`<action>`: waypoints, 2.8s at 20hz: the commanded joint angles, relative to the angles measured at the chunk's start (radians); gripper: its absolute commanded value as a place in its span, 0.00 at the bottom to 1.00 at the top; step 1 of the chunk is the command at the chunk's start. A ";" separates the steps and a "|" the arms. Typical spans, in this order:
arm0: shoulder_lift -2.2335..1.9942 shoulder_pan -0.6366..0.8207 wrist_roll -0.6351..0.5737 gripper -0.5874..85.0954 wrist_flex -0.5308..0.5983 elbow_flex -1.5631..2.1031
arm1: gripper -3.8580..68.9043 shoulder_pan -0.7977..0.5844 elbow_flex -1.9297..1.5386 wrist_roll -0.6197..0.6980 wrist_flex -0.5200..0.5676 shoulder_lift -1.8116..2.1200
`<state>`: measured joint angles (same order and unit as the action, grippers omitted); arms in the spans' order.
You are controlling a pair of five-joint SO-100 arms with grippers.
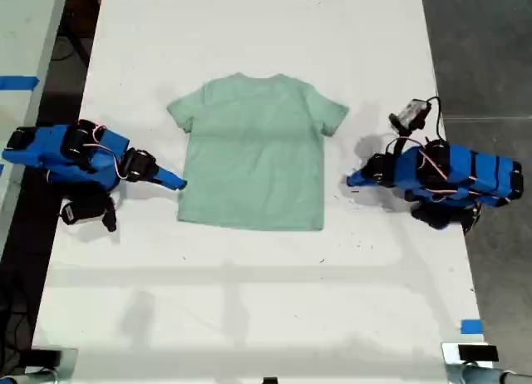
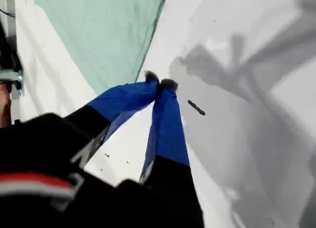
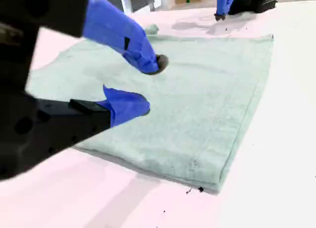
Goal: Fold t shirt
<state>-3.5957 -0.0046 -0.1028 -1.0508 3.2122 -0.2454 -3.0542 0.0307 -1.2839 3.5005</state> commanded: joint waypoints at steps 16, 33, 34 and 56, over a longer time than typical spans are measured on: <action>-0.006 0.000 -0.006 0.12 0.006 -0.003 | 0.40 -0.580 0.939 0.566 0.084 -1.250; -0.006 0.000 -0.006 0.12 0.006 -0.003 | 0.03 -0.839 1.434 0.640 0.213 -2.075; -0.006 0.000 -0.006 0.12 0.006 -0.003 | 0.03 -0.836 1.428 0.635 0.210 -2.033; -0.006 0.000 -0.006 0.12 0.006 -0.003 | 0.19 -0.256 1.732 0.742 0.229 -1.850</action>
<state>-3.5957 -0.0046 -0.1028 -1.0508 3.2122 -0.4495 -1.3330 0.7501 -0.9741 1.5048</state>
